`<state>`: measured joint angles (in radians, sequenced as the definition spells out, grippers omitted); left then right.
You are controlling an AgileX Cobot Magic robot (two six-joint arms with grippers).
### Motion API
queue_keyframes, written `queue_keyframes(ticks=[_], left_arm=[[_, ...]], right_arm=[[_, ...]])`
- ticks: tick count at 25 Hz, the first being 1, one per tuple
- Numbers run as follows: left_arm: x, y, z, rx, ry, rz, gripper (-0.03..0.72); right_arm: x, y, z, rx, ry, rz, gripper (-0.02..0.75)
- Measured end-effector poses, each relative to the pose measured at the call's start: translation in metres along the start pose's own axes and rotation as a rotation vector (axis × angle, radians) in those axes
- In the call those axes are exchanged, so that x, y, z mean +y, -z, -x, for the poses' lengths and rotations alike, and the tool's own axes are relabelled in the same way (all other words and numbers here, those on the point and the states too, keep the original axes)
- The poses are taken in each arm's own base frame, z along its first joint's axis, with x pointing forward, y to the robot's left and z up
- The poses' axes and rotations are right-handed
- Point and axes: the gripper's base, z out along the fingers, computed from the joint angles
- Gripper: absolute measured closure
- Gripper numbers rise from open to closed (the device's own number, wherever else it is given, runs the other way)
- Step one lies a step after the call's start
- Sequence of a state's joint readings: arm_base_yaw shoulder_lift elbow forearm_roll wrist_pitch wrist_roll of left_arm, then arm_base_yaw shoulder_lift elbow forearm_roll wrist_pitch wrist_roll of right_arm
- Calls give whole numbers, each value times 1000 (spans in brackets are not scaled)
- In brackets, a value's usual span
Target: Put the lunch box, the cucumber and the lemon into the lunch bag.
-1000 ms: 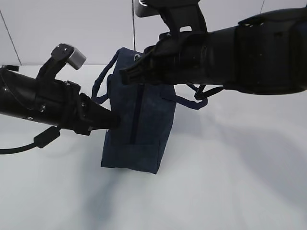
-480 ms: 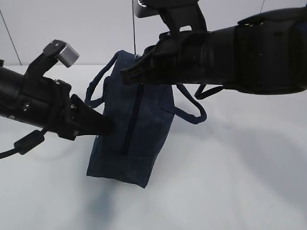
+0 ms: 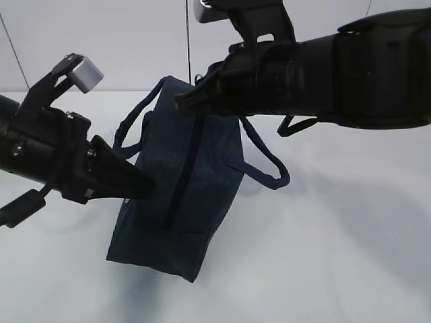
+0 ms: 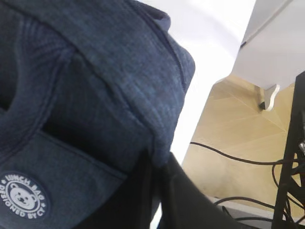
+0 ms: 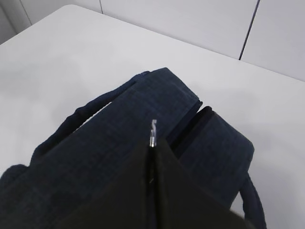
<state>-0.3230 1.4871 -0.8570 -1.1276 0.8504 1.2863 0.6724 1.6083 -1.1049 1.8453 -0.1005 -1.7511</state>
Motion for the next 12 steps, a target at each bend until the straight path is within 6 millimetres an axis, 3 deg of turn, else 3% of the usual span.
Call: queue_keyframes(ticks=[7,12], left_arm=[[-8,6,-1,31,8,-23,697],[-13,7,-14,51,30,-33,697]], right_arm=[[-9,-1,1,-1,-10,-21,738],[-11,-1,1,-2,-13,-25,738]])
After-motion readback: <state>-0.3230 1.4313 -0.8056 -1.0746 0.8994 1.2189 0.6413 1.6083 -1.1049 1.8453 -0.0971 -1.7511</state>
